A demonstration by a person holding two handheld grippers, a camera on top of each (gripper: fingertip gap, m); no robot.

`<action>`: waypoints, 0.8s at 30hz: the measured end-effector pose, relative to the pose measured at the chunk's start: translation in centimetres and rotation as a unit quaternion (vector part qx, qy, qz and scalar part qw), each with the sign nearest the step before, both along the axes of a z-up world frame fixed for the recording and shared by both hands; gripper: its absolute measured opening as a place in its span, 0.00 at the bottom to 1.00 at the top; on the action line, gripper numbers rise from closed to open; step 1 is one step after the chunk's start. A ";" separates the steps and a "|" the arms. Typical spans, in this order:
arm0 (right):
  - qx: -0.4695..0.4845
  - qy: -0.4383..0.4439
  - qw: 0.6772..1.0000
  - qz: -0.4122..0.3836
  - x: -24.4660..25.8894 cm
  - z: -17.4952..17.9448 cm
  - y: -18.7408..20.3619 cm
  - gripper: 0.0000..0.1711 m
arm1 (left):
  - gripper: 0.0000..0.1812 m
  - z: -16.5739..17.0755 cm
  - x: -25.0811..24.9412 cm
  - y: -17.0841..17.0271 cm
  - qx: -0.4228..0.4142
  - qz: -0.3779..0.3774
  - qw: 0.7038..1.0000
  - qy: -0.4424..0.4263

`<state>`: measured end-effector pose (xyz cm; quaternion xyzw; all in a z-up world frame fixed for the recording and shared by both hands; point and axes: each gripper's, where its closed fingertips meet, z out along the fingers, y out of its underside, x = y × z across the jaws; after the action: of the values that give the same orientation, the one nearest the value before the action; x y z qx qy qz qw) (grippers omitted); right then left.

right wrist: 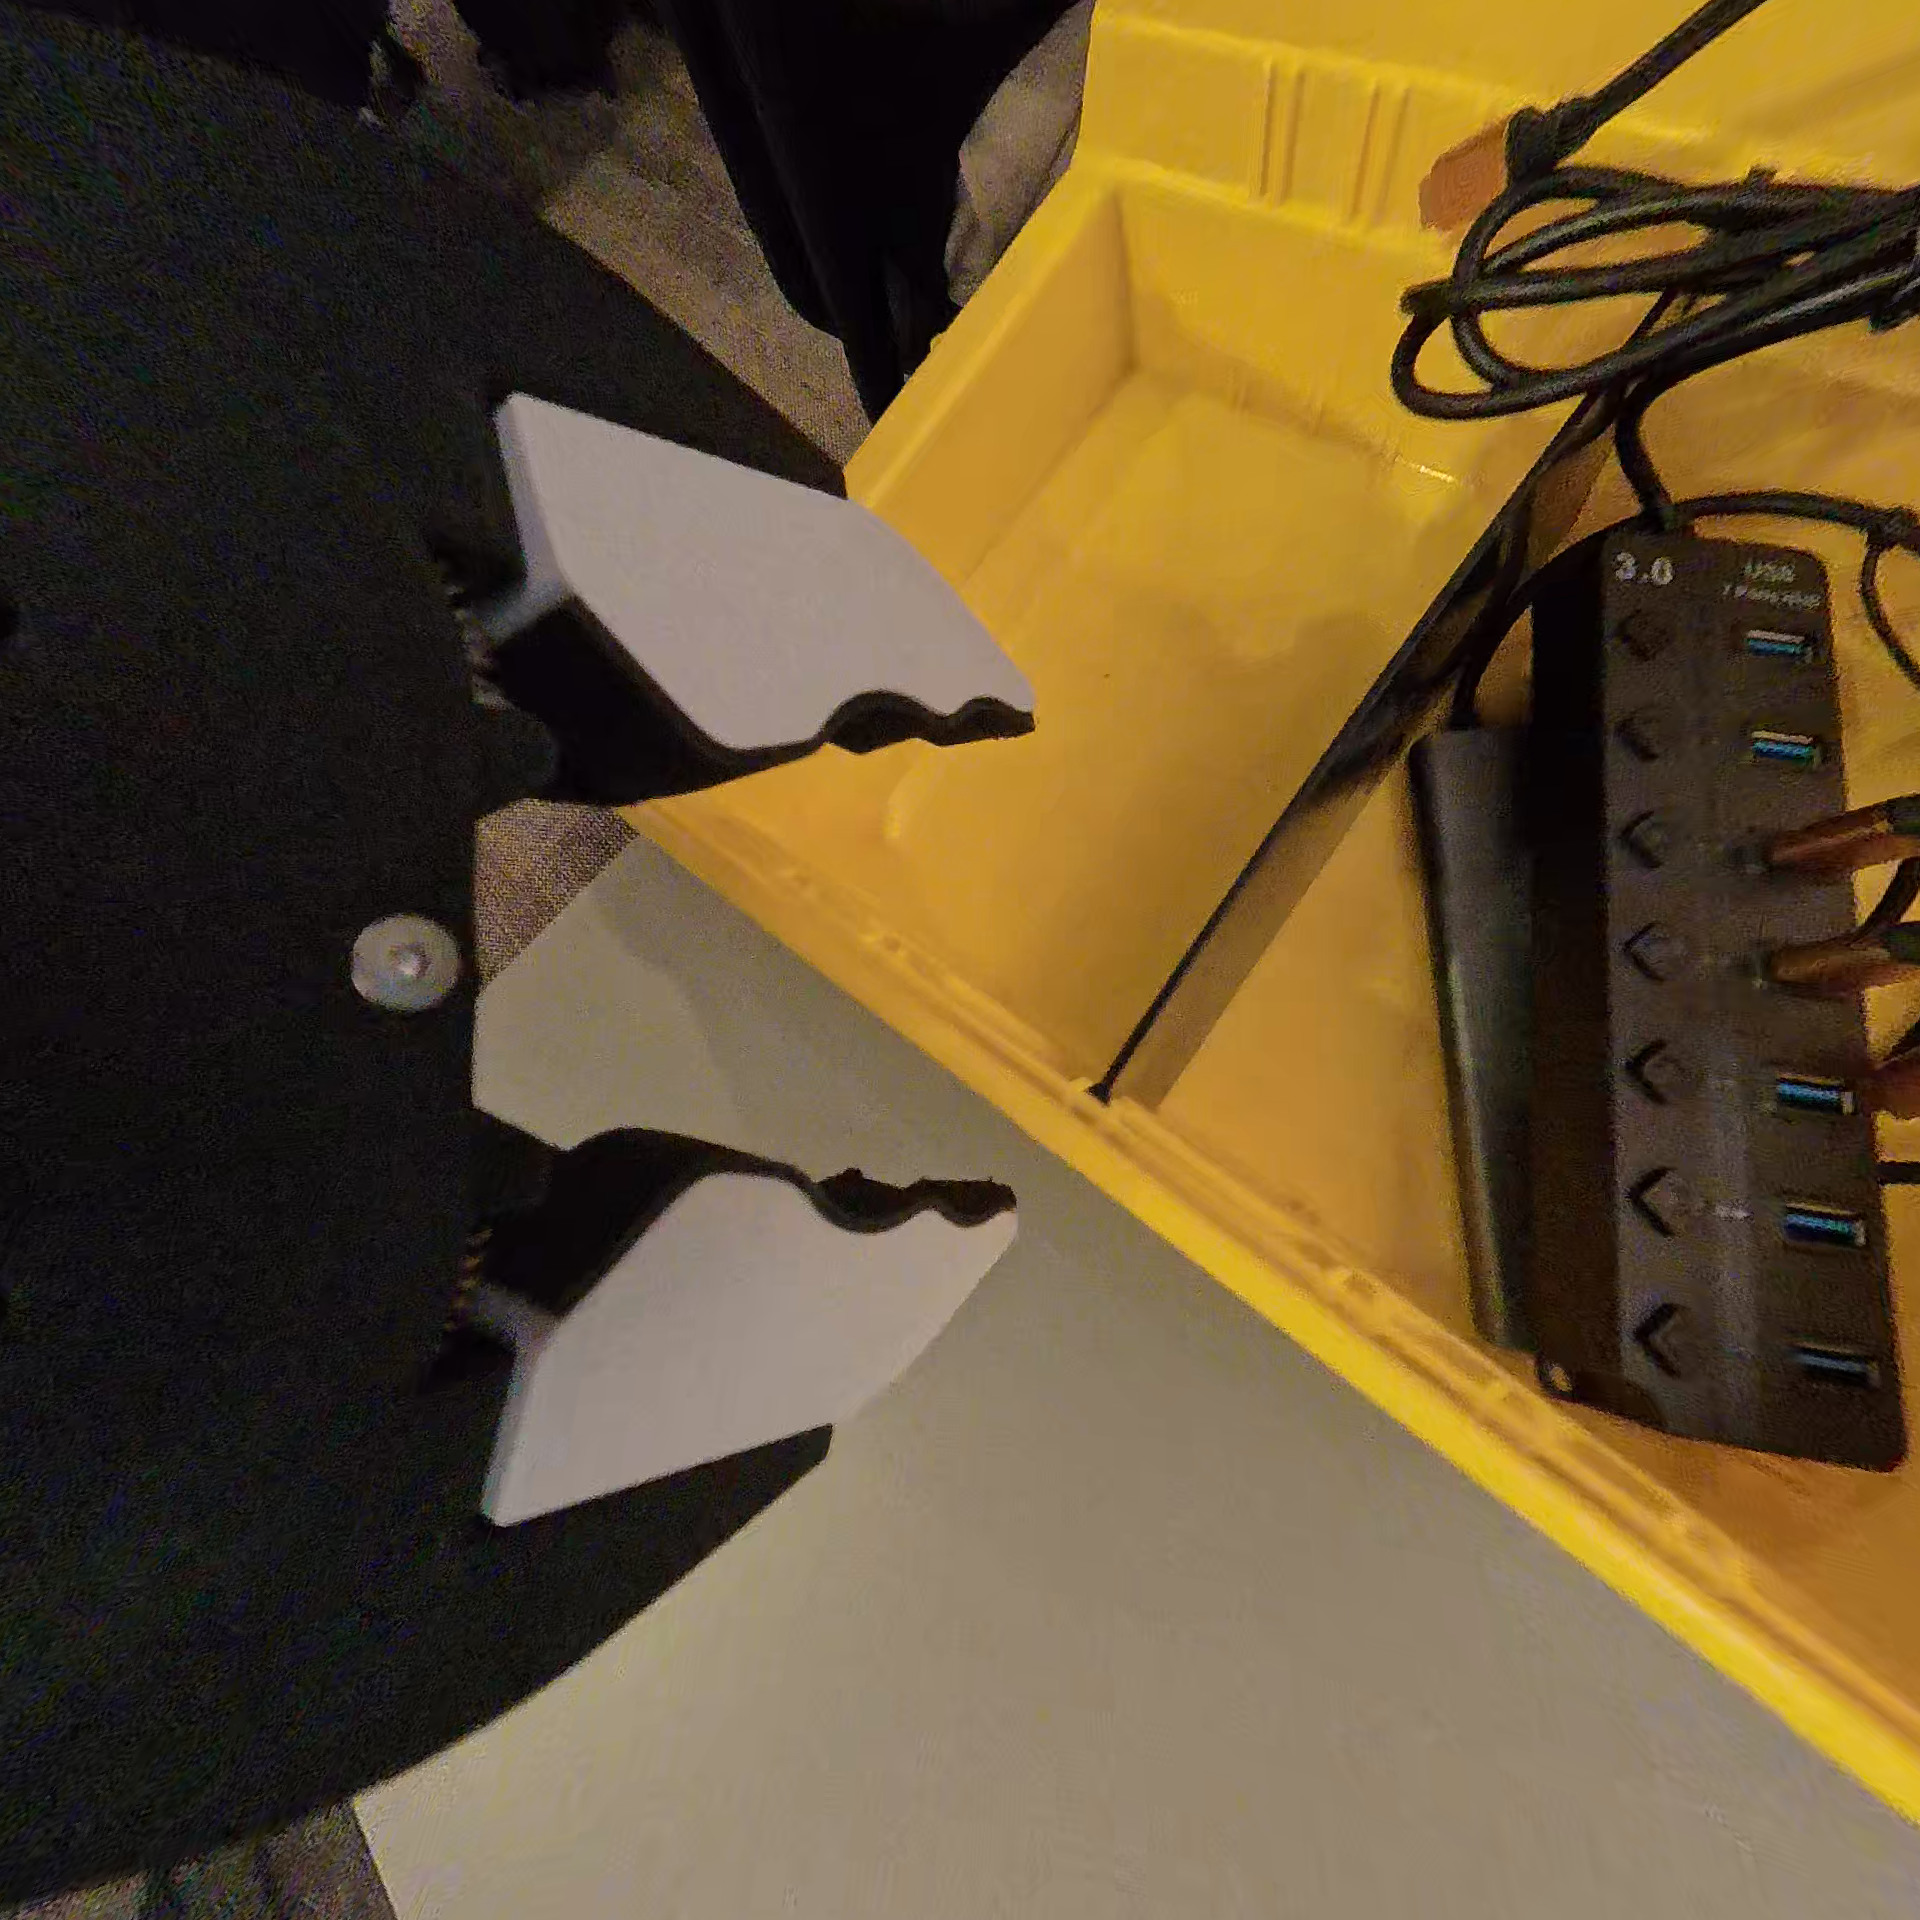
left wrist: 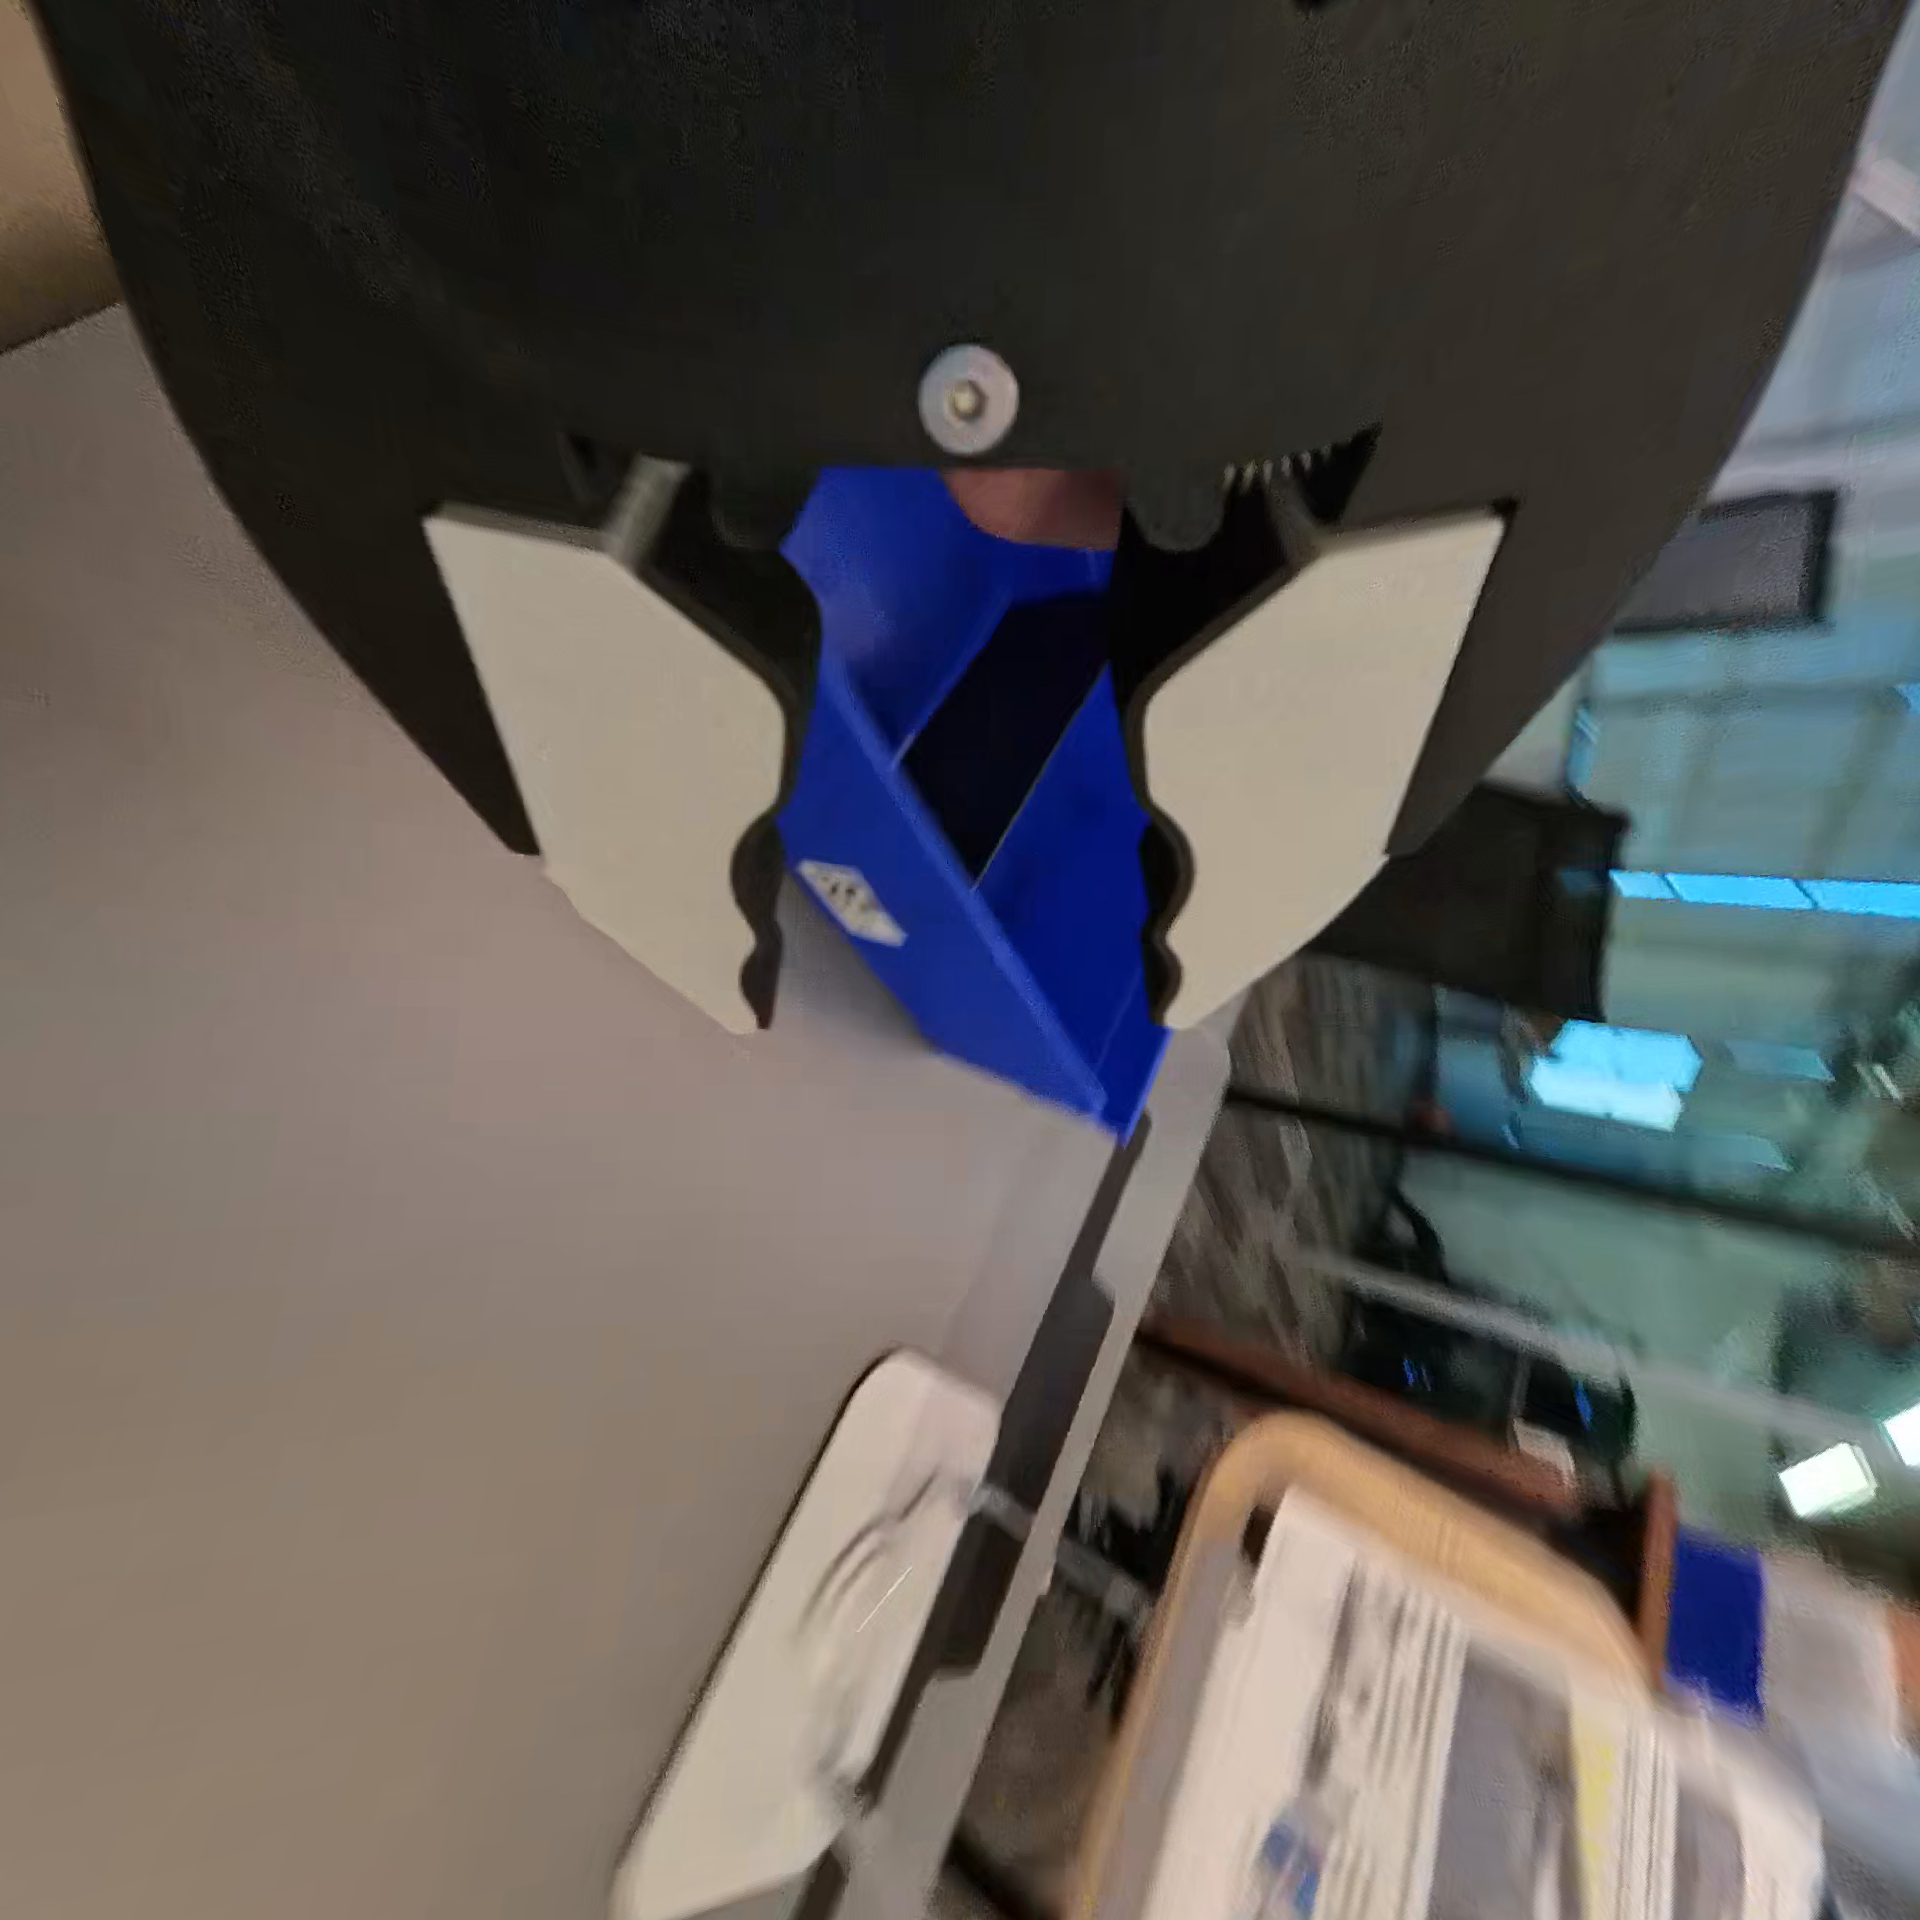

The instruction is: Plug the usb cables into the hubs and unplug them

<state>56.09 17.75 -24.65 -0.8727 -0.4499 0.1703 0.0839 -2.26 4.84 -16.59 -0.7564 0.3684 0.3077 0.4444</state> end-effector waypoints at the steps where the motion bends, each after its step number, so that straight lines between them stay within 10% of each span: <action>1: -0.001 0.000 1.000 -0.009 0.6 -0.4 -0.2 0.45 | 0.40 0.9 -2.4 -0.1 -0.002 0.032 0.999 -0.034; 11: 0.007 0.055 0.994 -0.094 -1.5 -1.7 -0.6 0.22 | 0.48 -4.3 -23.7 -4.4 -0.097 0.289 0.940 -0.151; 16: 0.028 0.079 0.984 -0.155 -3.7 -1.9 -0.5 0.16 | 0.48 -9.3 -24.9 -5.7 -0.172 0.292 0.909 -0.243; 24: 0.023 0.103 0.978 -0.178 -9.4 -1.8 -1.0 0.17 | 0.14 -9.7 -26.5 -5.9 -0.178 0.296 0.914 -0.215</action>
<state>46.66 16.79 -26.47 -0.9144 -0.2801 0.2314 0.1786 -28.79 -1.04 -26.26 -0.9453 0.0723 0.1842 0.2594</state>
